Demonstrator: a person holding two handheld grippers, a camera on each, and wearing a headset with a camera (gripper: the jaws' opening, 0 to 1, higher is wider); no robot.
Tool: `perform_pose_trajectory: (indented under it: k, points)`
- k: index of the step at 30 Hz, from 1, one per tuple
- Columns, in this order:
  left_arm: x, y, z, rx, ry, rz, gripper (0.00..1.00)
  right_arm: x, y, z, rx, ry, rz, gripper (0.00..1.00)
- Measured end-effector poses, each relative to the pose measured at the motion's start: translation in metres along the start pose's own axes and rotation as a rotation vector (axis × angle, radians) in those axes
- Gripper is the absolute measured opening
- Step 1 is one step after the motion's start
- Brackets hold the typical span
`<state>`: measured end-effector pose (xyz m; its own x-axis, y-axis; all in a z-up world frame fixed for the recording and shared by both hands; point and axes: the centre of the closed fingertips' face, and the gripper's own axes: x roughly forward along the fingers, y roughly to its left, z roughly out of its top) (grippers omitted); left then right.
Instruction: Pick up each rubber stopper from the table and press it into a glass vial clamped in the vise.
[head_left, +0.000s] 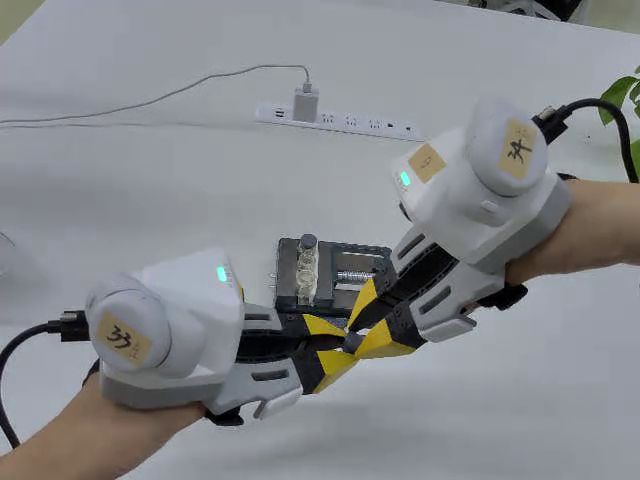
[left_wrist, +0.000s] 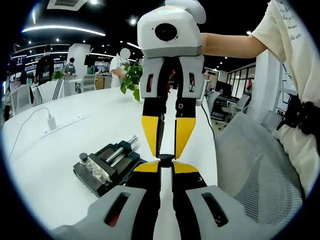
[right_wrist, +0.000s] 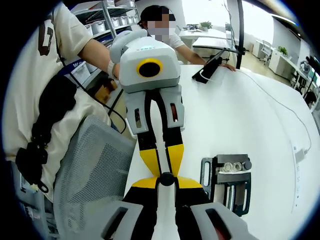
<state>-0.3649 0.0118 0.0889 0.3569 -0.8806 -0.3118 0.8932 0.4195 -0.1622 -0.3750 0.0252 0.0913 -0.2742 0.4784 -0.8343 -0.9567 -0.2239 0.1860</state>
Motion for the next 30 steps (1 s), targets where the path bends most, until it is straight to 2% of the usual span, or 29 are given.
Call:
perform_pose_trajectory:
  k: [4, 13, 24, 30]
  points:
    - [-0.001, -0.001, 0.000, 0.008, -0.002, -0.004, 0.04, 0.000, 0.001, 0.001, -0.004, -0.006, 0.017, 0.08]
    - [-0.001, 0.002, 0.000, -0.016, -0.011, 0.008, 0.04, 0.001, -0.001, 0.002, 0.024, -0.004, 0.002, 0.07]
    - [0.000, 0.003, -0.002, -0.006, -0.008, 0.023, 0.05, 0.003, -0.003, 0.000, 0.053, 0.018, -0.001, 0.07]
    - [-0.002, 0.011, -0.010, -0.007, 0.014, 0.065, 0.21, 0.006, -0.009, -0.006, 0.058, 0.037, -0.013, 0.07]
